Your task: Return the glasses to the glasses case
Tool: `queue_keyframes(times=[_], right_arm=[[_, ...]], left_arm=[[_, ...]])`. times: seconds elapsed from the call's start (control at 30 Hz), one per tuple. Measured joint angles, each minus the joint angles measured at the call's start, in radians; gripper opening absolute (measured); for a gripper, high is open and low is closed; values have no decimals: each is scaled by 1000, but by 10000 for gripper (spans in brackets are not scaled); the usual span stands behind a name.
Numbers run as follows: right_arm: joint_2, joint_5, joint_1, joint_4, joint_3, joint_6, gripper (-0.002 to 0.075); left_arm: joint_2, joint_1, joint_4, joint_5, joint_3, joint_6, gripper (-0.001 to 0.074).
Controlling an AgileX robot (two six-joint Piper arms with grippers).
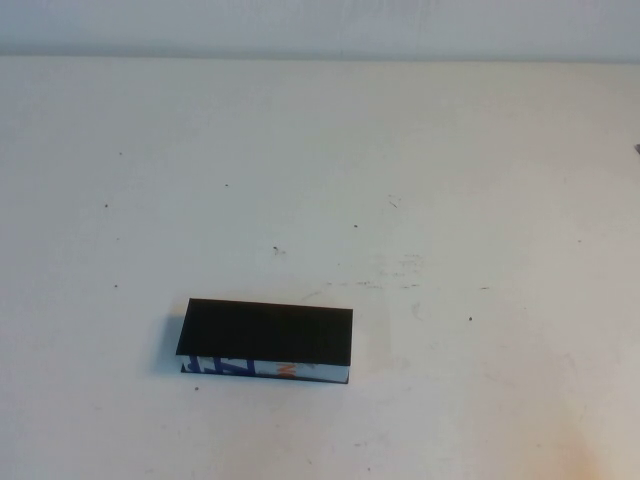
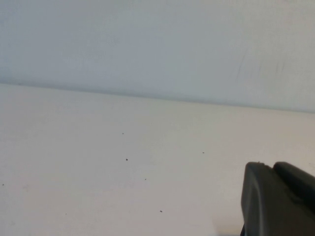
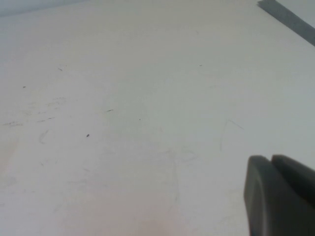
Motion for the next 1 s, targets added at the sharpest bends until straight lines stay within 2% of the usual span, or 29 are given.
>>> queue_keyframes(times=[0.53, 0.77, 0.9, 1.0], right_arm=[[0, 0, 0, 6, 0, 0, -11], [0, 0, 0, 6, 0, 0, -11], [0, 0, 0, 6, 0, 0, -11], [0, 2, 0, 6, 0, 0, -11]], left_arm=[[0, 0, 0, -3, 0, 0, -1], [0, 0, 7, -94, 0, 0, -1], [0, 0, 93, -142, 0, -30, -1], [0, 22, 255, -148, 0, -146, -1]])
